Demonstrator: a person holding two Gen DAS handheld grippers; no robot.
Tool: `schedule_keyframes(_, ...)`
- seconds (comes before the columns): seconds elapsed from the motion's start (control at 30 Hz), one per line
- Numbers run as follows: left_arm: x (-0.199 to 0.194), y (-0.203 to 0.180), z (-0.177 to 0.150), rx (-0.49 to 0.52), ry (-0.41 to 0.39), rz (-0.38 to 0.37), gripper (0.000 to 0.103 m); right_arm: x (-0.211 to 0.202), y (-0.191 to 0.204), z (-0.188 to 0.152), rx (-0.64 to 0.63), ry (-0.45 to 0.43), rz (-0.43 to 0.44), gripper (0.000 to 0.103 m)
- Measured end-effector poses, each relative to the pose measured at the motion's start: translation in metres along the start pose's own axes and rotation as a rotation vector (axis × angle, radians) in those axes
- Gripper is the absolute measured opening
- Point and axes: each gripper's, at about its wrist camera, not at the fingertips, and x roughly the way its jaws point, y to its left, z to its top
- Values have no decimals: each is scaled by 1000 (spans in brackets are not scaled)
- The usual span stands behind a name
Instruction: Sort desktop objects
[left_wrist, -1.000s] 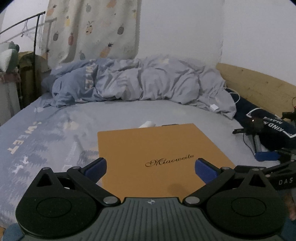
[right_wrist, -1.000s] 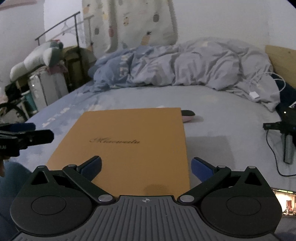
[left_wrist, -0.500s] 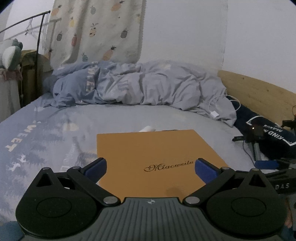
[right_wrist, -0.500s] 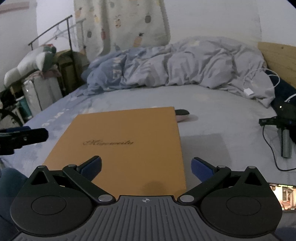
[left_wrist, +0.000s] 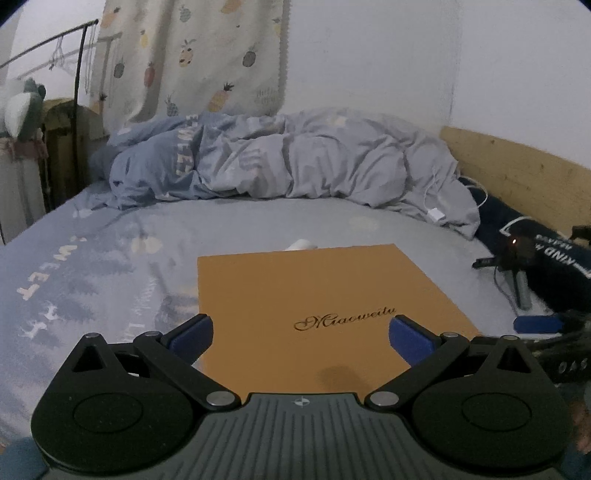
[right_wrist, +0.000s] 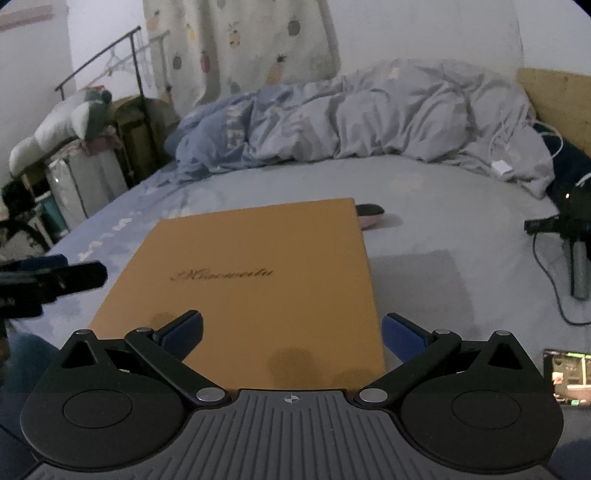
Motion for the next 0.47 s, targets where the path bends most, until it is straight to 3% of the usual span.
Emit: schedule_keyframes(0.47,5,-2,-2,15,29,18,103,0,-1,0,5,-11,-10,103)
